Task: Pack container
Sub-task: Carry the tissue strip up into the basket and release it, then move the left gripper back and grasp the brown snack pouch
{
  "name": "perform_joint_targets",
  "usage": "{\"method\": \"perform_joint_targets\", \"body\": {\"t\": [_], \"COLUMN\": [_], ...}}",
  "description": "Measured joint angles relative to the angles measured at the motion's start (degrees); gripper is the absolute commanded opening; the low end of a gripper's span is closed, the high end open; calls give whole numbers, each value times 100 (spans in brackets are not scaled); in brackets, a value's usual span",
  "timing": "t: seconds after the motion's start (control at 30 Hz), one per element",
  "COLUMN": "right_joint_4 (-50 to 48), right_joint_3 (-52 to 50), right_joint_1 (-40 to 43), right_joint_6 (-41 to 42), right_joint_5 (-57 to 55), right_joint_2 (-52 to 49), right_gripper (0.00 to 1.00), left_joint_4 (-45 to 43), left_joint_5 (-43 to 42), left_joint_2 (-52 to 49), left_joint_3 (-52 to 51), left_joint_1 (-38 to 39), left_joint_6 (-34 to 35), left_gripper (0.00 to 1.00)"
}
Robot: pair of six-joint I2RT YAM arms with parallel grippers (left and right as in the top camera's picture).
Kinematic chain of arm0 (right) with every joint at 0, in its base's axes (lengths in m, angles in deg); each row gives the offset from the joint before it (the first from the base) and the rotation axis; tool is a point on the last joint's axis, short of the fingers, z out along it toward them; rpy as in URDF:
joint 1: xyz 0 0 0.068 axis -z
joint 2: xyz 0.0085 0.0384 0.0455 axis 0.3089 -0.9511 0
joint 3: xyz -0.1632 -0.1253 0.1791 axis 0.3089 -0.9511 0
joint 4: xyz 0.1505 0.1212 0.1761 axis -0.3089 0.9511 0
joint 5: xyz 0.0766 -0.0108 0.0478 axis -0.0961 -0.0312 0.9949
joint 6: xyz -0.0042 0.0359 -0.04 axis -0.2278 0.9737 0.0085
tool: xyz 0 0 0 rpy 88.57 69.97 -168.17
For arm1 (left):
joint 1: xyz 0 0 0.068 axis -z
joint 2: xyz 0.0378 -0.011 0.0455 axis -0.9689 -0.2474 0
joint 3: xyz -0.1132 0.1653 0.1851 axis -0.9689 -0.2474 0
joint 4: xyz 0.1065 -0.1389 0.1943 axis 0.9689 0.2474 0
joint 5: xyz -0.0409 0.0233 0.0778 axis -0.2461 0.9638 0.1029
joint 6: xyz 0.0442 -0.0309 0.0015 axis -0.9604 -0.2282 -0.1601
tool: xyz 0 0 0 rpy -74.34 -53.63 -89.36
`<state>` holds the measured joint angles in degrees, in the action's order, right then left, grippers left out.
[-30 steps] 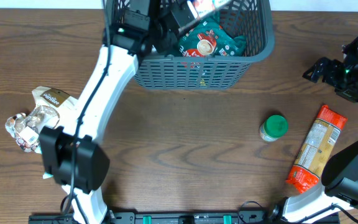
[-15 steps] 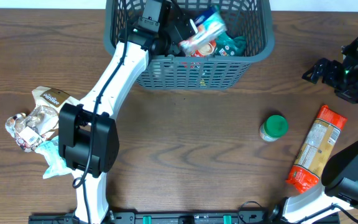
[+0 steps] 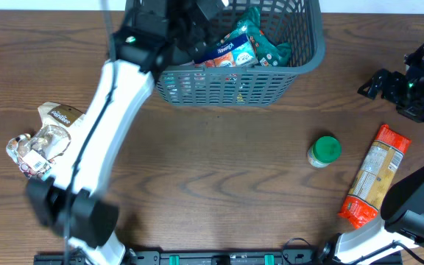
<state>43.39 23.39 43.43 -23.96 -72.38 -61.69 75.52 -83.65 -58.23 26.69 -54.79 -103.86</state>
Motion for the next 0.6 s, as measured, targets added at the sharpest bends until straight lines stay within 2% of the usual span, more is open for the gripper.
{"method": "perform_joint_targets", "body": {"t": [0.1,0.17,0.3,0.47,0.6], "right_joint_4": [0,0,11,17,15], "right_joint_3": [0,0,0,0,0], "right_joint_1": [0,0,0,0,0], "right_joint_6": [0,0,0,-2,-2], "right_joint_5": [0,0,0,0,0], "right_joint_2": [0,0,0,0,0], "right_gripper": [99,99,99,99,99], "left_joint_4": [13,214,1519,3053,3753], "left_joint_5": [369,780,1499,1856,1950], "left_joint_2": [542,828,1213,1255,1231], "left_joint_3": [4,48,131,116,24], "left_joint_1": [-101,-264,-994,-2288,-3180], "left_joint_6": [317,796,1998,3679,5781], "left_gripper": [99,99,99,99,99]}}
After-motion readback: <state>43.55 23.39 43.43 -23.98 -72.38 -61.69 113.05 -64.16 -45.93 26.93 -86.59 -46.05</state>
